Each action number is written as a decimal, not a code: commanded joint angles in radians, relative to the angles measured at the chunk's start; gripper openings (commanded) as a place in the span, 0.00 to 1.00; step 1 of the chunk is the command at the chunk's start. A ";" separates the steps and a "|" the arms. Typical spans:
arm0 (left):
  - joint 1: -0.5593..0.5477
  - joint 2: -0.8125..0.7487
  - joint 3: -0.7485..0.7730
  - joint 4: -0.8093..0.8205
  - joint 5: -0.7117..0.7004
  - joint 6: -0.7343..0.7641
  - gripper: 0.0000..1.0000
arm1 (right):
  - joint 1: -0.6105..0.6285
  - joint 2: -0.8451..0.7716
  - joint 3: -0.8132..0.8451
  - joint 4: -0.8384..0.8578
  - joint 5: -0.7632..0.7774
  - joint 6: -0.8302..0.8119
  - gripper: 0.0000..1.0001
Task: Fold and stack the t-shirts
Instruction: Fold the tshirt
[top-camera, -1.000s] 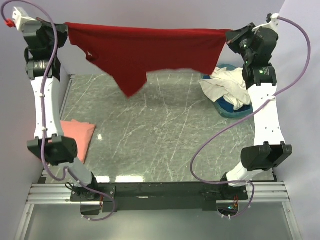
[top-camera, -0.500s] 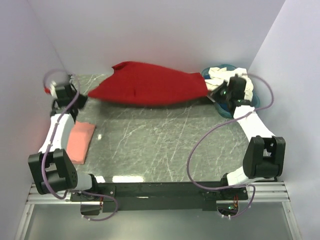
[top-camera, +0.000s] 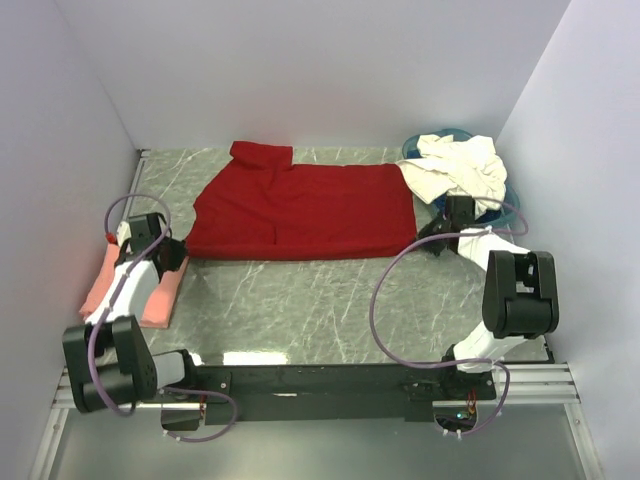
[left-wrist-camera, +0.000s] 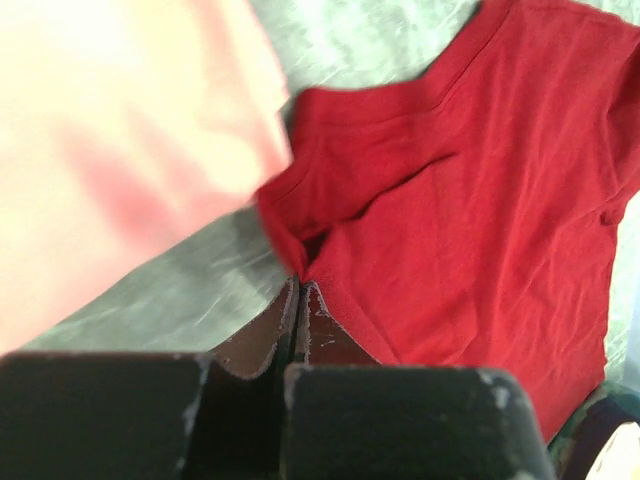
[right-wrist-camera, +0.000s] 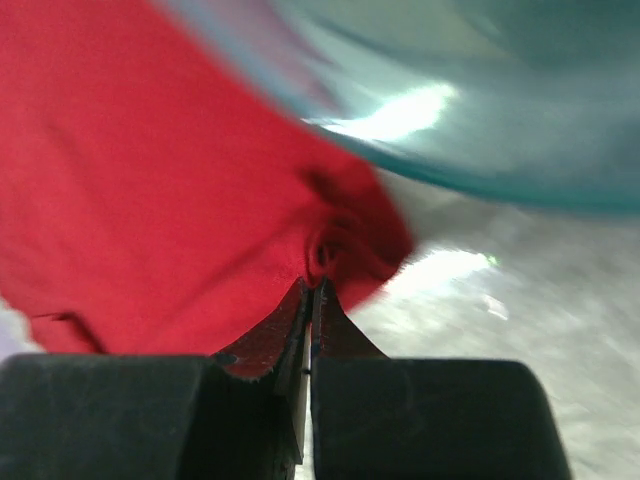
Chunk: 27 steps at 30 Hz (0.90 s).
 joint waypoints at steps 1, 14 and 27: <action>0.006 -0.100 -0.037 -0.046 -0.061 -0.003 0.01 | -0.016 -0.057 -0.075 0.003 0.035 0.003 0.00; 0.006 -0.340 -0.180 -0.191 -0.113 0.004 0.01 | -0.102 -0.364 -0.328 -0.165 0.122 -0.026 0.00; 0.006 -0.430 -0.246 -0.250 -0.135 -0.055 0.13 | -0.204 -0.579 -0.394 -0.331 0.110 -0.048 0.43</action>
